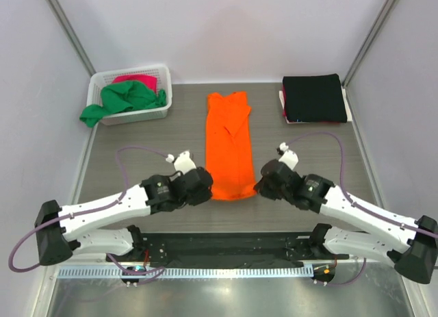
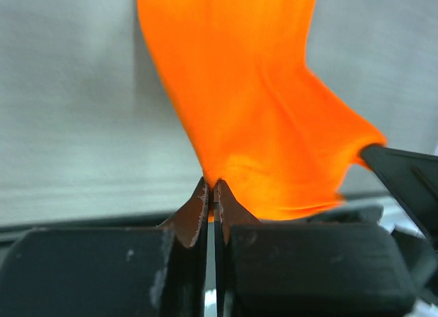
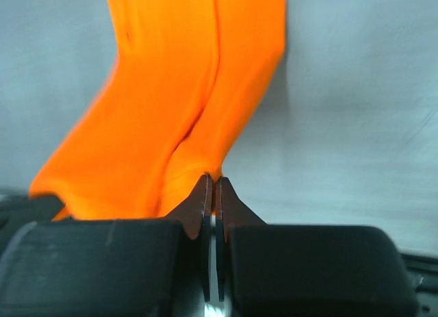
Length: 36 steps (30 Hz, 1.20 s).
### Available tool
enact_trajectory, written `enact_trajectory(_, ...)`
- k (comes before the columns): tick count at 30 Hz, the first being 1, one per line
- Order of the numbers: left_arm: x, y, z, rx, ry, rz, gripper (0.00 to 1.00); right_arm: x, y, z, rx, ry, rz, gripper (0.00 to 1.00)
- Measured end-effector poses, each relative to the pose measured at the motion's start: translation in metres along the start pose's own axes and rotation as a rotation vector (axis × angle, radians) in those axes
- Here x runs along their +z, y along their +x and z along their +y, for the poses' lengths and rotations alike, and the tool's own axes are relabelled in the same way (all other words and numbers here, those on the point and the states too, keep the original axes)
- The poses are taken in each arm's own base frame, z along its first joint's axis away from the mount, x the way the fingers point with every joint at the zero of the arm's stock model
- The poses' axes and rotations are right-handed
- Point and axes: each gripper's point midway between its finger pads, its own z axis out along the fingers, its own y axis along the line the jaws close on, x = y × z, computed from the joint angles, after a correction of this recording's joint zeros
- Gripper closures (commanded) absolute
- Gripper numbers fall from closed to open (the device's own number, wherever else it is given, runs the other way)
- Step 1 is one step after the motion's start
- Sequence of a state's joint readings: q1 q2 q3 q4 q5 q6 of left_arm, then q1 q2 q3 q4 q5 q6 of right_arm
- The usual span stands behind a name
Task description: Fold and stack the t-shirts
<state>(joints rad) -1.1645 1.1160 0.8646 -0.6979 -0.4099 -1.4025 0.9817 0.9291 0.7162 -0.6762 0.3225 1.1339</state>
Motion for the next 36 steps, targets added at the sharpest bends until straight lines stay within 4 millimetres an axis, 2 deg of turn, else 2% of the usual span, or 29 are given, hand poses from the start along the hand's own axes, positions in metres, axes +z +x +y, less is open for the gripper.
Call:
enact_trajectory(5, 0.012, -0.056, -0.003, -0.011, -0.06, -0.081, 1.0, 0.016, -0.061, 0.001, -0.017, 0.104, -0.078, 0.99)
enact_trajectory(9, 0.032, -0.098, -0.005, -0.012, -0.112, -0.106, 1.0, 0.035, -0.099, 0.008, -0.052, 0.151, -0.083, 0.99)
enact_trajectory(13, 0.06, -0.128, -0.01, 0.014, -0.155, -0.092, 1.0, 0.06, -0.132, 0.016, -0.078, 0.173, -0.079, 0.99)
enact_trajectory(19, 0.106, -0.165, -0.011, 0.031, -0.197, -0.044, 1.0, 0.102, -0.166, 0.017, -0.102, 0.204, -0.039, 0.99)
enact_trajectory(27, 0.153, -0.204, -0.003, 0.013, -0.201, 0.02, 0.99, 0.147, -0.188, 0.017, -0.113, 0.208, 0.003, 0.99)
enact_trajectory(31, 0.176, -0.208, 0.003, 0.011, -0.205, 0.06, 0.98, 0.169, -0.186, 0.01, -0.117, 0.224, 0.038, 0.99)
enact_trajectory(36, 0.199, -0.203, 0.009, 0.021, -0.21, 0.112, 0.97, 0.188, -0.182, -0.003, -0.114, 0.252, 0.072, 0.99)
